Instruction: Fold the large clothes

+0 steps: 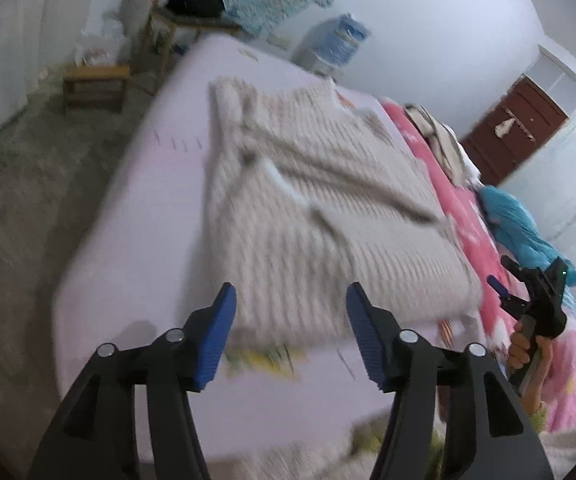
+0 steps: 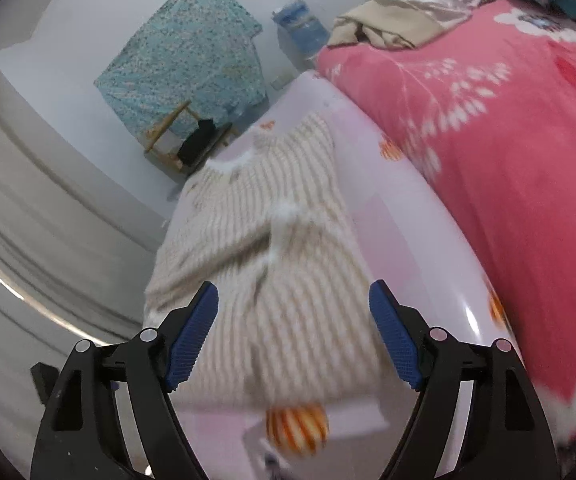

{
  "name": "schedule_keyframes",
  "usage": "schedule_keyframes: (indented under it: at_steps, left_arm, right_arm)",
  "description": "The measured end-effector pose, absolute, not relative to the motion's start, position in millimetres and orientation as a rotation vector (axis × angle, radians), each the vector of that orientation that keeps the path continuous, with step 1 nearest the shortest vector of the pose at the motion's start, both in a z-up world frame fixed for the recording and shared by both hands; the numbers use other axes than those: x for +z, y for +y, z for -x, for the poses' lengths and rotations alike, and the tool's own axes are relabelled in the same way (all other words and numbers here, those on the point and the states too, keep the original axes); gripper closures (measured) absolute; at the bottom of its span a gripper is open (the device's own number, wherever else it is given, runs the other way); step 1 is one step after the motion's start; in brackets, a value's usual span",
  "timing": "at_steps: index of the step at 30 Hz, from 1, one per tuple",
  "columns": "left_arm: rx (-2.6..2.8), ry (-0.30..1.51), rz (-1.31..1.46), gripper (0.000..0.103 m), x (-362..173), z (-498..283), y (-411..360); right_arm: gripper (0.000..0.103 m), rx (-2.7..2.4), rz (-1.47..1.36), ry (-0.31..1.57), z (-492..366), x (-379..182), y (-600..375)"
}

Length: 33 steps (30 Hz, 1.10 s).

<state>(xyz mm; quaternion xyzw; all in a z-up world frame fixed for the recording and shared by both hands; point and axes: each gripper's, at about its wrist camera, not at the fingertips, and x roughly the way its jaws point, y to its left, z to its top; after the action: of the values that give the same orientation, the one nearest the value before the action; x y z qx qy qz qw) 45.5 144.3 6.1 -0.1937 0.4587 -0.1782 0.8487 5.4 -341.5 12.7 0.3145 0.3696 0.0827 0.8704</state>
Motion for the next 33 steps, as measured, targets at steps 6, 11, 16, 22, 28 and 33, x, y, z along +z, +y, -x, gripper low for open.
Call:
schedule_keyframes:
  at_steps: [6,11,16,22,28,33]
  left_arm:
    - [-0.394,1.0,0.628,0.041,-38,-32,142]
    - [-0.384,0.938,0.904,0.04,-65,-46,165]
    - [-0.366,0.904,1.062,0.039,-77,-52,173]
    - [-0.22,0.919,0.867,0.058,-58,-63,156]
    - [-0.128,0.82,0.428,0.089,-19,-55,121]
    - [-0.162,0.717,0.355,0.091,31,-23,126]
  right_arm:
    - [0.029,0.132,-0.732,0.884,25,-23,-335]
    - [0.033,0.105,-0.838,0.84,19,-40,-344]
    - [0.036,0.04,-0.833,0.795,2,-38,-341]
    - [0.049,-0.066,-0.732,0.763,-17,-39,-328]
    - [0.093,-0.091,-0.486,0.73,-20,-12,-302]
    - [0.094,0.006,-0.458,0.633,17,43,-299]
